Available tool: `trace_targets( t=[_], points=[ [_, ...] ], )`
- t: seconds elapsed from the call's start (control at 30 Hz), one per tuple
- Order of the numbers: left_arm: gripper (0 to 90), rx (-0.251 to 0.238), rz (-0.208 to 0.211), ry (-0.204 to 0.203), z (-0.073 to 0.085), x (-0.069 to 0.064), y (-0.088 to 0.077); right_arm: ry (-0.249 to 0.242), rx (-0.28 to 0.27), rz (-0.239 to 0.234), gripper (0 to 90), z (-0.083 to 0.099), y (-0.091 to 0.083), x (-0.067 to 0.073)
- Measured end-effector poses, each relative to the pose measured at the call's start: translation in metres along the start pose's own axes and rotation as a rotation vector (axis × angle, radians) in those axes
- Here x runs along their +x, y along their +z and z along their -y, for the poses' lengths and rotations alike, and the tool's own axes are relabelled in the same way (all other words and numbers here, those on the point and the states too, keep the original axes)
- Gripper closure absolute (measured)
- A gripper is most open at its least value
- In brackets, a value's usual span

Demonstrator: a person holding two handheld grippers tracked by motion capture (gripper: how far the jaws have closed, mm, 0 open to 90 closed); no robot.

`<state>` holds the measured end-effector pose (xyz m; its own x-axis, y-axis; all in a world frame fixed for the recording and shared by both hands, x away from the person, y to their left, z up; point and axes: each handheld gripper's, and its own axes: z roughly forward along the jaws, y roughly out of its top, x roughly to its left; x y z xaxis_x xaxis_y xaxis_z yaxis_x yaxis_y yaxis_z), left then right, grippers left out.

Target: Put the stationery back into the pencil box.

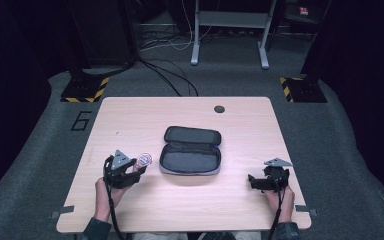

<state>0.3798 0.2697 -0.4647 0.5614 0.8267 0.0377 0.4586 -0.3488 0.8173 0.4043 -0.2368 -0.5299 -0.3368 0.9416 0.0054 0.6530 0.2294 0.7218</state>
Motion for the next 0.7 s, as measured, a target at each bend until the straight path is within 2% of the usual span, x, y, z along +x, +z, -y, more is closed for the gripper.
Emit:
trace_targets(
  t=[0.1,0.33,0.7],
  points=[
    [49.9,-0.014,-0.001,0.009,-0.005,-0.003,0.002,0.001,0.0,0.0,0.1,0.0,0.0,0.0],
    [49.9,-0.01,0.03,0.028,-0.017,-0.007,0.006,0.0,0.0,0.0,0.1,0.0,0.0,0.0],
    [49.9,-0.002,0.05,0.057,-0.029,-0.013,0.014,0.001,0.0,0.0,0.2,0.0,0.0,0.0]
  ],
)
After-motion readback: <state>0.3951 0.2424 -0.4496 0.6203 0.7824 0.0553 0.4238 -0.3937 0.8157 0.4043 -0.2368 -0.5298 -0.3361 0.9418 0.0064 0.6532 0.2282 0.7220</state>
